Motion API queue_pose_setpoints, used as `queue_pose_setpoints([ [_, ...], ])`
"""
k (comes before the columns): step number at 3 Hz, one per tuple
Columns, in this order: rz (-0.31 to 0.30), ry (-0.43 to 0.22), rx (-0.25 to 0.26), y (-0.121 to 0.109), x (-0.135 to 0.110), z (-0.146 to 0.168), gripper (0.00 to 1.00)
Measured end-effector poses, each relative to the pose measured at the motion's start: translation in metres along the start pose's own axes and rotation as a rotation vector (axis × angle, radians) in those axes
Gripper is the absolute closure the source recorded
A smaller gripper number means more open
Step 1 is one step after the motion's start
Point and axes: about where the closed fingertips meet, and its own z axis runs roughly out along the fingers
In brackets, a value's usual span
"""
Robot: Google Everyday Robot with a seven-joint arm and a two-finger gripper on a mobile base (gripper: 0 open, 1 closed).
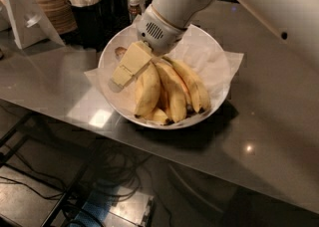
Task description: Pick banana from white bowl
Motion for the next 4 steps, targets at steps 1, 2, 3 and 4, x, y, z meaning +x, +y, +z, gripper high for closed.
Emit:
queue_pose_setpoints([
  [1, 0.000, 0.000, 0.000, 0.000, 0.000, 0.000, 0.00],
  [2, 0.034, 0.018, -0.002, -0.001, 0.003, 0.015, 0.00],
  [3, 0.039, 0.019, -0.003, -0.001, 0.003, 0.014, 0.00],
  [4, 0.062, 0.015, -0.007, -0.001, 0.004, 0.016, 0.00],
])
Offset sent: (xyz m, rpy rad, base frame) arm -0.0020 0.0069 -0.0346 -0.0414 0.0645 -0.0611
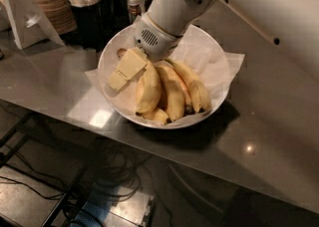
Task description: Pick banana from white bowl
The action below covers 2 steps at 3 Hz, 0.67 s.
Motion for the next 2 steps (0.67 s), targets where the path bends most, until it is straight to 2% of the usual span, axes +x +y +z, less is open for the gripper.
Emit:
queue_pose_setpoints([
  [2, 0.080, -0.030, -0.013, 0.0017, 0.0071, 0.0031, 0.00],
])
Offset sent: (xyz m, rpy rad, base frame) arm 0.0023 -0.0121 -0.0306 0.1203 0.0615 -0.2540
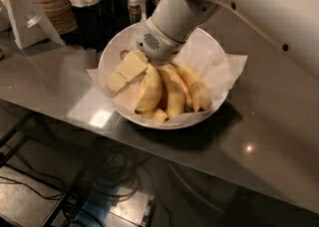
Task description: Pick banana from white bowl
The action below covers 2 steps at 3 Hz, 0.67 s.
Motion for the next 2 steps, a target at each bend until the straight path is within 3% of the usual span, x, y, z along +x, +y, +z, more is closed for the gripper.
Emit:
queue_pose_setpoints([
  [1, 0.000, 0.000, 0.000, 0.0000, 0.0000, 0.0000, 0.00],
  [2, 0.000, 0.000, 0.000, 0.0001, 0.0000, 0.0000, 0.19],
])
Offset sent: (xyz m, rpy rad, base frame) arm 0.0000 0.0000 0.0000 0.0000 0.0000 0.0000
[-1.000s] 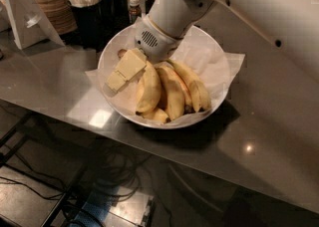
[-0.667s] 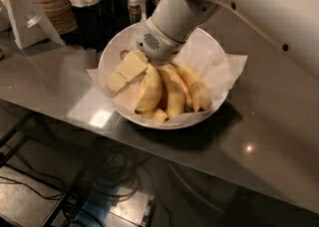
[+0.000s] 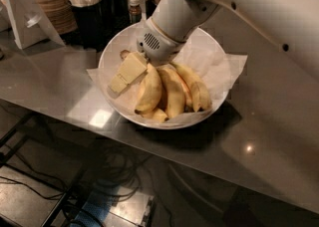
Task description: Pick banana from white bowl
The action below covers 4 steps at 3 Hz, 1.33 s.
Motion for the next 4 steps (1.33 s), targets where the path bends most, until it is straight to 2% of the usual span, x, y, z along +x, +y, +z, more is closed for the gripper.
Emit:
queue_pose_setpoints([
  [3, 0.001, -0.001, 0.000, 0.0005, -0.0001, 0.0002, 0.88],
  [4, 0.009, -0.007, 0.004, 0.0024, 0.0004, 0.0023, 1.00],
])
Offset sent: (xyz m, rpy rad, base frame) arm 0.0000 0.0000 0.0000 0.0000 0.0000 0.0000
